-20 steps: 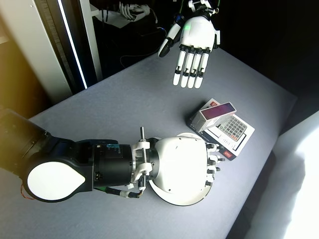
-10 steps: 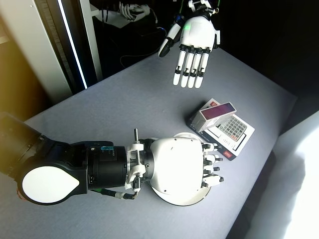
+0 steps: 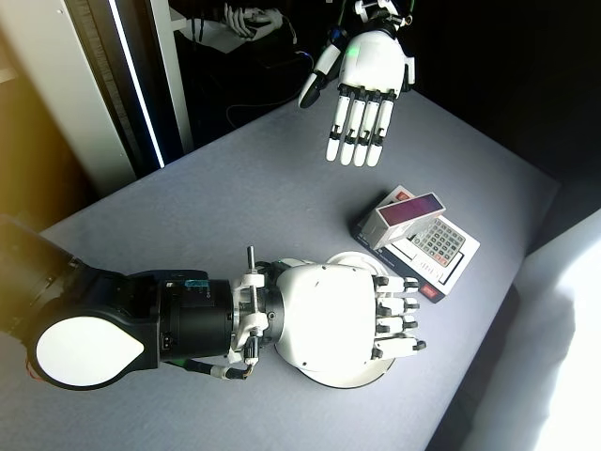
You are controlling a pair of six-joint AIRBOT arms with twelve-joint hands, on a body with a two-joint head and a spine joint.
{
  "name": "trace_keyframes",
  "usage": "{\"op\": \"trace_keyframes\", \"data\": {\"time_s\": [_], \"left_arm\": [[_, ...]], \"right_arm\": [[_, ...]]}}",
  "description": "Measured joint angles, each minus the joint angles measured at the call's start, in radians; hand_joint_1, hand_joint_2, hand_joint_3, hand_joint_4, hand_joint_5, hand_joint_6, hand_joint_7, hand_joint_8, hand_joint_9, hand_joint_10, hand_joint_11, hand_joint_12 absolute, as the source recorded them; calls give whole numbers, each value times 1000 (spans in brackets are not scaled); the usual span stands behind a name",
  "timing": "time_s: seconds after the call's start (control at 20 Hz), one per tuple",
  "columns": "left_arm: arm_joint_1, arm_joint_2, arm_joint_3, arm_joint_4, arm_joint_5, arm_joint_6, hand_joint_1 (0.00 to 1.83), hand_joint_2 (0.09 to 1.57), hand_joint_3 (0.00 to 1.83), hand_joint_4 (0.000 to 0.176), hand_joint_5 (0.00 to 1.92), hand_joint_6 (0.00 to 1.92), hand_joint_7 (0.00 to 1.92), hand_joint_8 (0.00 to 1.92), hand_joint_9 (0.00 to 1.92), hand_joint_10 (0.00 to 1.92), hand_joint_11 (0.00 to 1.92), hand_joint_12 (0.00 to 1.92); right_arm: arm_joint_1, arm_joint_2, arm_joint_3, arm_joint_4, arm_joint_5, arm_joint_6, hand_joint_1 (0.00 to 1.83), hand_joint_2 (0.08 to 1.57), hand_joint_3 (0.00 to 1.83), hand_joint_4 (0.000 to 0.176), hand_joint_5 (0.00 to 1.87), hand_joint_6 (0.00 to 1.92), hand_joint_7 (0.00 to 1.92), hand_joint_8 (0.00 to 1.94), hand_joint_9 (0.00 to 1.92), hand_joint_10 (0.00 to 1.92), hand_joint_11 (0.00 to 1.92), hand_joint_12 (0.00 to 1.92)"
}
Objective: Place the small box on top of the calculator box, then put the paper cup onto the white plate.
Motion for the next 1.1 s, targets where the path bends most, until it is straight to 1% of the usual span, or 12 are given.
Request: {"op": "trace_keyframes", "data": {"time_s": [0.1, 0.2, 0.3, 0.35, 0.4, 0.5, 0.55, 0.75, 0.8, 0.85, 0.9, 1.1], "left_arm": [[-2, 0, 0, 0, 1, 0, 6, 1233, 1, 0, 221, 1, 251, 3, 230, 2, 0, 432], [-2, 0, 0, 0, 2, 0, 20, 1228, 0, 0, 226, 3, 255, 4, 237, 4, 0, 434], [-2, 0, 0, 0, 2, 0, 41, 1227, 0, 0, 208, 1, 226, 3, 202, 2, 0, 347], [-2, 0, 0, 0, 2, 0, 37, 1224, 0, 0, 220, 4, 236, 3, 216, 4, 0, 397], [-2, 0, 0, 0, 2, 0, 37, 1224, 0, 0, 220, 4, 236, 3, 216, 4, 0, 397], [-2, 0, 0, -1, 2, 0, 41, 1226, 0, 0, 209, 1, 234, 2, 218, 2, 0, 393], [-2, 0, 0, -1, 2, 0, 32, 1225, 1, 0, 216, 1, 251, 1, 237, 2, 0, 430], [-2, 0, 0, 0, 2, 0, 54, 1217, 0, 0, 250, 5, 281, 5, 264, 5, 0, 495], [-2, 0, 0, 0, 3, 0, 10, 1230, 4, 0, 206, 5, 245, 3, 228, 4, 0, 401], [-2, 0, 0, 0, 3, 0, 13, 1230, 3, 0, 193, 2, 229, 0, 216, 1, 0, 380], [-2, 0, 0, 0, 3, 0, 18, 1226, 0, 0, 212, 4, 241, 2, 225, 2, 0, 422], [-2, 0, 2, 23, 3, -14, 2, 1229, 1, 0, 227, 2, 256, 2, 230, 2, 0, 420]], "right_arm": [[-2, 0, 0, -10, -8, -2, 882, 863, 0, 0, 92, 0, 203, 0, 220, 0, 0, 679], [-5, 0, 0, -15, -15, -7, 813, 860, 0, 0, 6, 0, 74, 5, 119, 4, 0, 411], [-6, 0, 0, -26, -21, -9, 735, 839, 0, 0, 0, 0, 43, 1, 93, 0, 0, 364], [-6, 0, 0, -26, -21, -8, 710, 800, 0, 0, 0, 0, 1, 0, 16, 6, 0, 132], [-6, 0, 0, -27, -21, -8, 710, 800, 0, 0, 0, 0, 1, 0, 16, 6, 0, 132], [-6, 0, 0, -27, -20, -8, 672, 762, 0, 0, 0, 0, 0, 0, 1, 0, 0, 31], [-6, 0, 0, -27, -20, -8, 583, 730, 0, 0, 0, 0, 0, 0, 0, 0, 0, 0], [-3, 21, -1, -40, -16, -8, 592, 702, 0, 0, 0, 0, 0, 0, 0, 0, 0, 0], [5, 35, -6, -53, -18, -9, 590, 707, 0, 0, 0, 0, 0, 0, 0, 0, 0, 0], [14, 51, -16, -63, -18, -8, 565, 720, 0, 0, 0, 0, 0, 0, 0, 0, 0, 0], [27, 72, -32, -79, -18, -8, 586, 720, 0, 0, 0, 0, 0, 0, 0, 0, 0, 0], [69, 143, -103, -137, -24, 29, 589, 712, 0, 0, 0, 0, 0, 0, 0, 0, 0, 0]]}}
